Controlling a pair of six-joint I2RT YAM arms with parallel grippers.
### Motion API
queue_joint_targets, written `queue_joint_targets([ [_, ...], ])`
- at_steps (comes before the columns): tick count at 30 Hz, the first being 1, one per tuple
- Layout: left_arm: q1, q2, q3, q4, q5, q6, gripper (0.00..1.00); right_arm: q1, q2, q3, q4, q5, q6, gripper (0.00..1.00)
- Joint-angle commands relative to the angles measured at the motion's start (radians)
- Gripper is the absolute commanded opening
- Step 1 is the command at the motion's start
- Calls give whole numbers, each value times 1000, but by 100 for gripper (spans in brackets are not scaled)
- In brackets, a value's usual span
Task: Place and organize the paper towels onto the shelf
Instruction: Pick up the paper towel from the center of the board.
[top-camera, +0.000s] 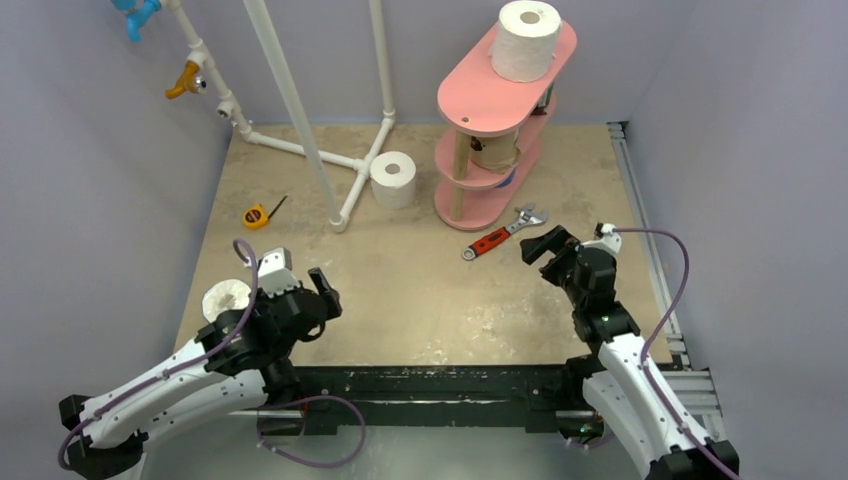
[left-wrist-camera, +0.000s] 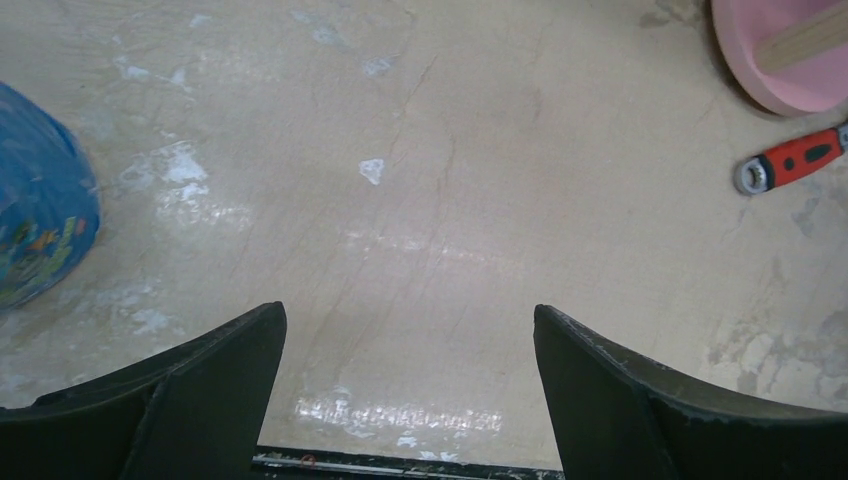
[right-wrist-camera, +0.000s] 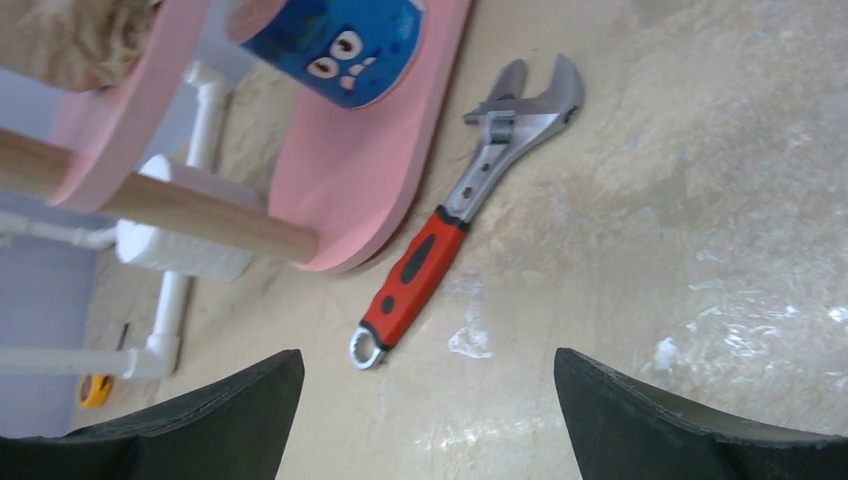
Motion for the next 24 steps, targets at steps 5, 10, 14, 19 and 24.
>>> queue_joint_targets([
  [5,86,47,64,-154,31,-72,96,1,-32,20,-39,-167,-155,99],
  [10,294,65,70,-75,176,25,96,1,26,8,8,-238,-156,99],
  [14,416,78,143,-83,217,70,95,2,60,7,20,-286,-164,99],
  [19,541,116,220,-139,269,111,95,2,65,1,40,-304,-166,99],
  [24,702,124,284,-223,307,129,95,2,90,4,39,-314,-162,99],
])
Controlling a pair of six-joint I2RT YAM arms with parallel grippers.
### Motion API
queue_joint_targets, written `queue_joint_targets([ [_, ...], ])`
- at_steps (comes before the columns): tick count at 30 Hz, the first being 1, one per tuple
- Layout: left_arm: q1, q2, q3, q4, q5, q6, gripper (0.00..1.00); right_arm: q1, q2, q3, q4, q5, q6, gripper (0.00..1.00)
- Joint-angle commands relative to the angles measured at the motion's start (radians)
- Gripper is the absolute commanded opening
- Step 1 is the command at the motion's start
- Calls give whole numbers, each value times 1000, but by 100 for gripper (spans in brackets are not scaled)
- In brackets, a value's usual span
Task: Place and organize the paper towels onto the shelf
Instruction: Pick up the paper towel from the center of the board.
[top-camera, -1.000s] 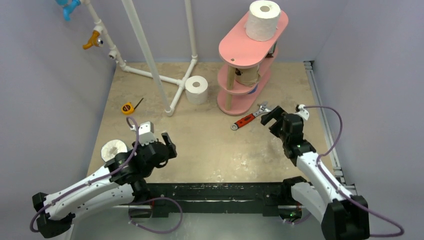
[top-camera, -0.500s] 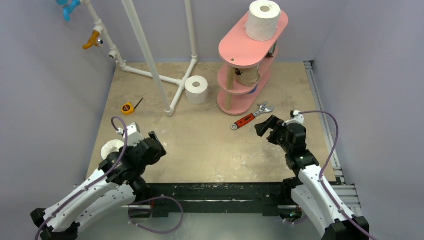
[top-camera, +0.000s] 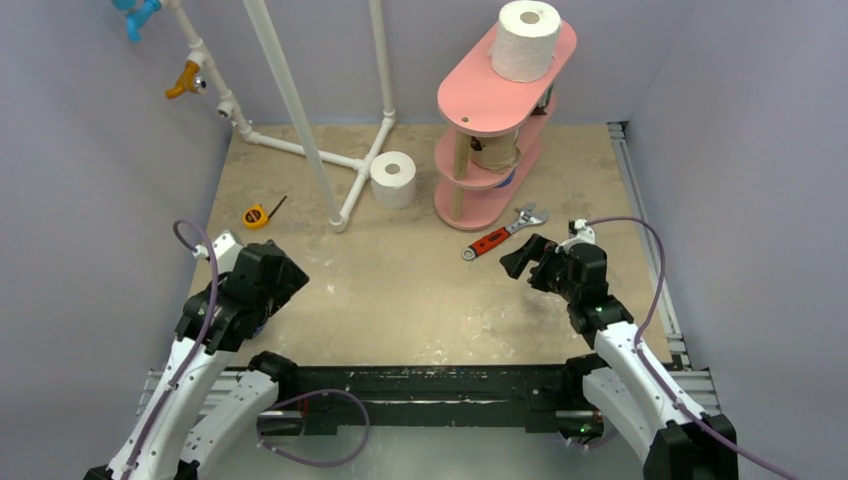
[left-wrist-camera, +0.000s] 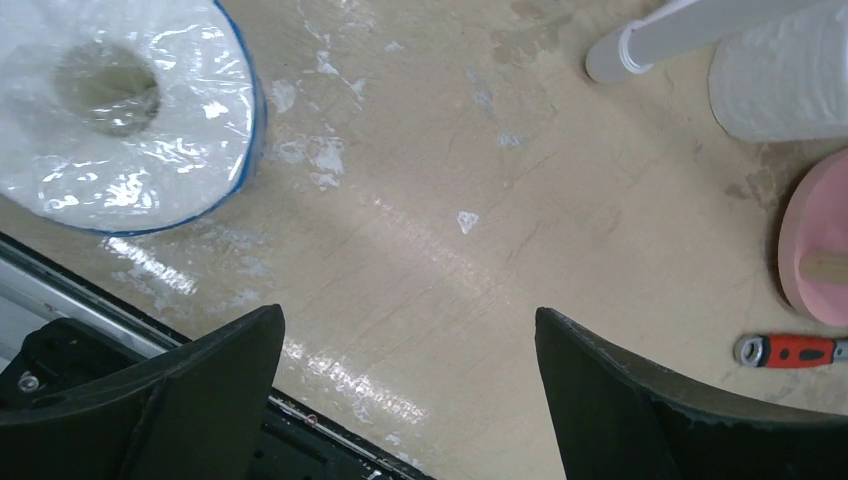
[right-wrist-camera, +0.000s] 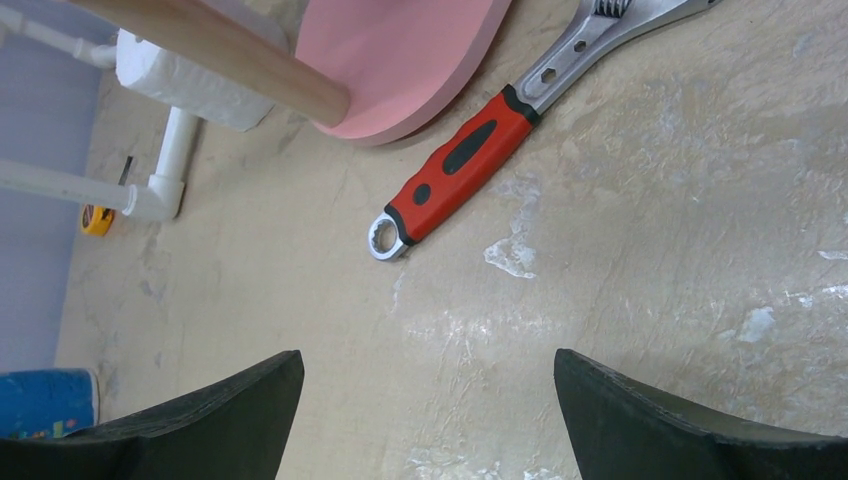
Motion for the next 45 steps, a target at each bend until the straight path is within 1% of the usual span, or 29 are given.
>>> queue_joint_targets([
  [1,151,-6,68,-90,67,44,95,1,20,9,36,-32,-16,99],
  [4,280,-21,80,-128,88,44,95,1,33,12,38,-43,-16,99],
  [7,374,-9,103,-185,98,40,95,2,43,15,36,-54,-16,99],
  [11,473,39,156,-247,24,43,94,2,53,16,36,-74,-16,99],
  [17,623,91,142,-235,36,74,92,5,57,18,34,-102,-18,99],
  [21,813,112,85,-140,155,156,92,13,60,16,37,-104,-18,99],
  [25,881,162,56,-113,200,122,91,13,61,17,37,-110,-18,99],
  [30,922,196,30,-93,180,68,91,13,58,7,45,-130,-15,99],
  [34,988,181,40,-76,227,74,90,14,57,9,41,-139,-15,99],
  [37,999,168,59,-72,174,70,89,13,40,10,38,-157,-21,98],
  [40,1010,225,50,-68,122,60,89,14,34,6,46,-154,-21,98],
  [43,1047,262,24,-31,149,70,88,13,39,7,44,-154,-21,98],
  [45,1056,244,4,18,171,83,86,14,33,6,44,-160,-22,98],
])
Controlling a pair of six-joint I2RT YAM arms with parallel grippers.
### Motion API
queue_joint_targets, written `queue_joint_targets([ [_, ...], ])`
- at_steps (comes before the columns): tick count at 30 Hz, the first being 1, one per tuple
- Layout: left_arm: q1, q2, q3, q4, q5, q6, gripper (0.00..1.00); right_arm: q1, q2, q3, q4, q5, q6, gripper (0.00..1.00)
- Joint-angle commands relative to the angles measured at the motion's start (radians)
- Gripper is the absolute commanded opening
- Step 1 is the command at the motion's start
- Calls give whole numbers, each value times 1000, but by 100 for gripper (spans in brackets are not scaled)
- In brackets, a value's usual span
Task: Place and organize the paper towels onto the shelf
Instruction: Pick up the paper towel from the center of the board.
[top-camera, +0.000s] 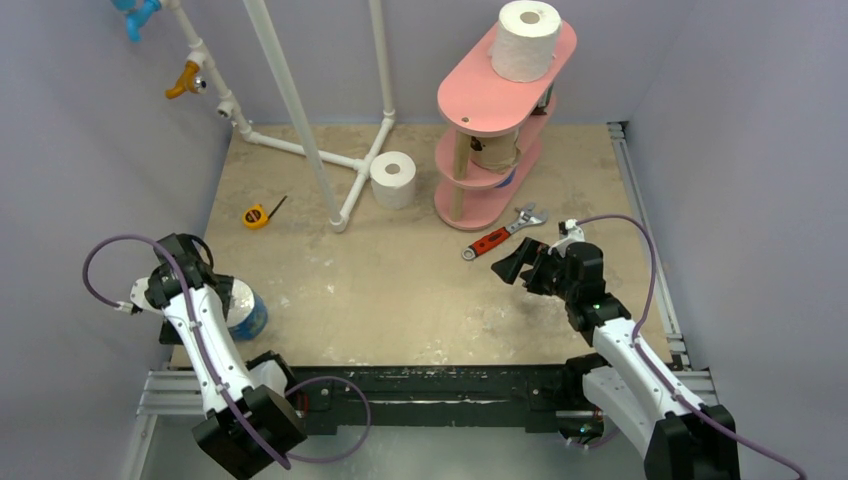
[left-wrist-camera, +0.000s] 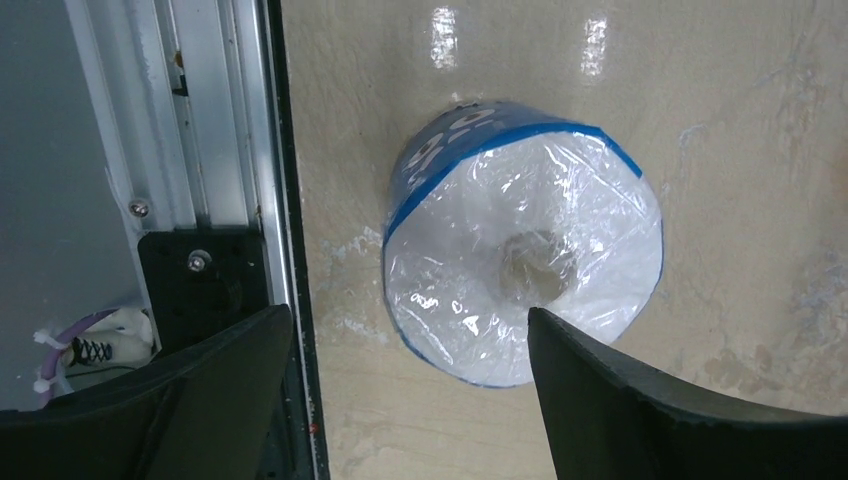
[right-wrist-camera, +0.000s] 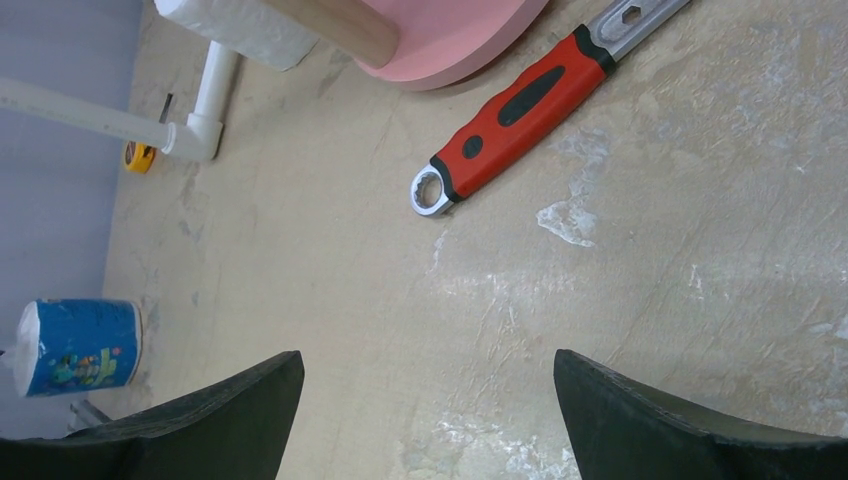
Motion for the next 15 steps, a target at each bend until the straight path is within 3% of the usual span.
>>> queue_joint_targets([
  [1,34,-15,-36,132,23,16,86,5,-19,5,27,-30,-18,98],
  [15,49,57,-122,262,13,67,86,4,-24,1,30,-48,-22,98],
])
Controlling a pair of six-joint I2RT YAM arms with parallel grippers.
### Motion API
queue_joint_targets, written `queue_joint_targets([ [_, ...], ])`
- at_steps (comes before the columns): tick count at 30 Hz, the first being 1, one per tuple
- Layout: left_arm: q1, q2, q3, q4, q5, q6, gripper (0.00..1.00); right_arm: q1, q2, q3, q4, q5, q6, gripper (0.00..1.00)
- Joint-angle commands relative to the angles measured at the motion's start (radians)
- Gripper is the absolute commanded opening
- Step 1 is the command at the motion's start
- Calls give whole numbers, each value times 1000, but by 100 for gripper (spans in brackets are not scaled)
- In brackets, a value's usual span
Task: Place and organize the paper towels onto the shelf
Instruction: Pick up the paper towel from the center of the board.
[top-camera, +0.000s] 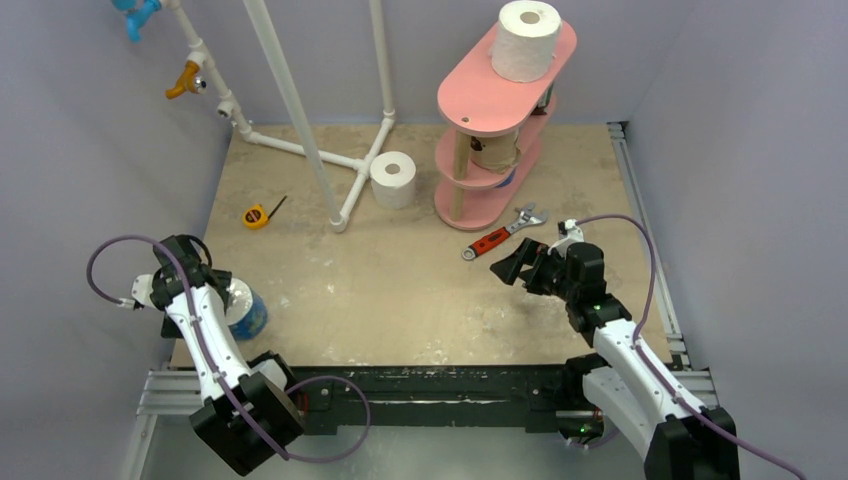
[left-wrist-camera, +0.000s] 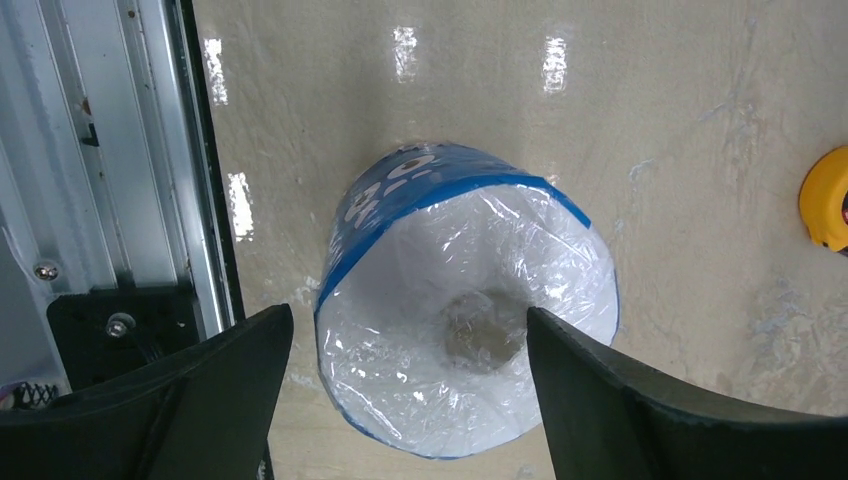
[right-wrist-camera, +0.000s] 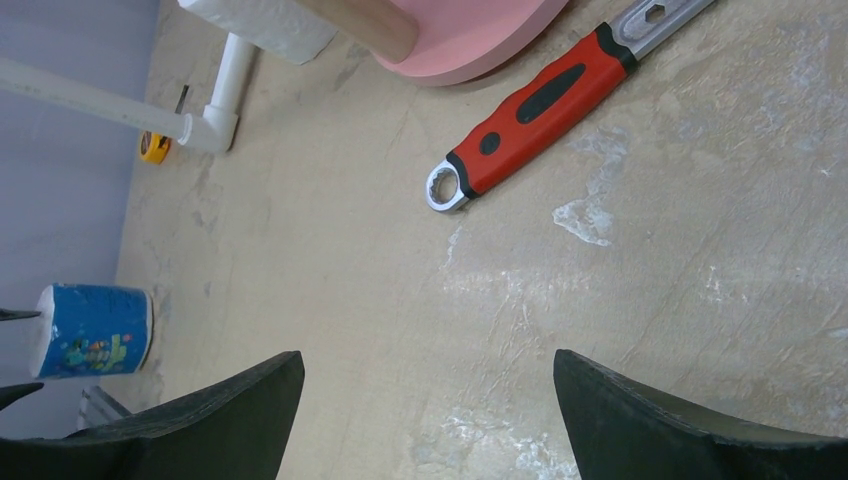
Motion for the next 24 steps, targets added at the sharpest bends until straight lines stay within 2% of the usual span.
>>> queue_joint_targets([
  [1,17,15,-35,55,-20,31,85,5,-9,1,31,-19,-19,97],
  [8,19,23,-50,54,6,25,77,4,-3,0,32,-12,-17,97],
  [15,17,-60,3,-15,54,29,86,5,11,-3,32,-16,-17,97],
  [24,10,-114,-18,-46,32,15,83,5,31,-6,65,-19,-14,97],
])
